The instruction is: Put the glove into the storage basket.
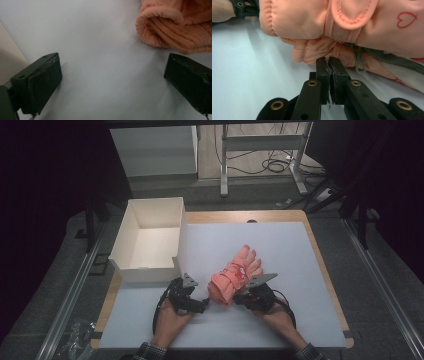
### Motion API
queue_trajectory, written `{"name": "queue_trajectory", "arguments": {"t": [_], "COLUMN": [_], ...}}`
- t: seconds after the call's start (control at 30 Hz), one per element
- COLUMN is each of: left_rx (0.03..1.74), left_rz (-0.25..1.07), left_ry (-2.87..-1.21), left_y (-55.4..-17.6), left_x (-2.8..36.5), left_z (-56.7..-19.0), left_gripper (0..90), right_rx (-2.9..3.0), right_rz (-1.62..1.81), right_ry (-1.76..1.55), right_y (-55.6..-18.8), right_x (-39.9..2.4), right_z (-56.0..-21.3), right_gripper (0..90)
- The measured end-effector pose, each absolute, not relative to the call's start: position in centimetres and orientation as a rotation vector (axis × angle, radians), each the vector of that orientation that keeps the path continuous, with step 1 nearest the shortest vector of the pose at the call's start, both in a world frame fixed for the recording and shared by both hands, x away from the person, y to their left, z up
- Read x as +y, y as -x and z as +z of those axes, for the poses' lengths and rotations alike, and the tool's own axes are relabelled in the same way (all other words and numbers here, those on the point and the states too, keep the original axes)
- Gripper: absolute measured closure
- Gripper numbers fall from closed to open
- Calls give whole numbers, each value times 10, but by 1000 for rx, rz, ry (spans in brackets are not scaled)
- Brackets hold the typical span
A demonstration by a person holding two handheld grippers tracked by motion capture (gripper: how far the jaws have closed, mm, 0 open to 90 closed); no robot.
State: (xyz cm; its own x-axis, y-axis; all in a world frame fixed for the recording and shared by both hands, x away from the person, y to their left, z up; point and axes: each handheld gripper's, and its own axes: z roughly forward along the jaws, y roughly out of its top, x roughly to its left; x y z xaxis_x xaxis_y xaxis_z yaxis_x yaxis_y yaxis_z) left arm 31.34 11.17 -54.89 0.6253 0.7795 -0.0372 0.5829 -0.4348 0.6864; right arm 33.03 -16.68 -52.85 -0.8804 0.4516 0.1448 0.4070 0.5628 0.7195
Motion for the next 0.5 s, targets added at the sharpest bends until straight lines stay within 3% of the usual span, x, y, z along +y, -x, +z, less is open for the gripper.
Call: {"name": "queue_trajectory", "arguments": {"t": [0.4, 0.5], "left_rx": [1060, 1062], "left_rz": [375, 373], "left_ry": [-2180, -2179], "left_y": [-314, -314], "left_x": [112, 112], "left_z": [-549, -548], "left_gripper": [14, 13], "right_rx": [2660, 2596], "right_rz": [1213, 1196], "right_ry": [-795, -820], "right_y": [-328, -329], "right_x": [-190, -207], "right_z": [-523, -519], "right_gripper": [779, 719]}}
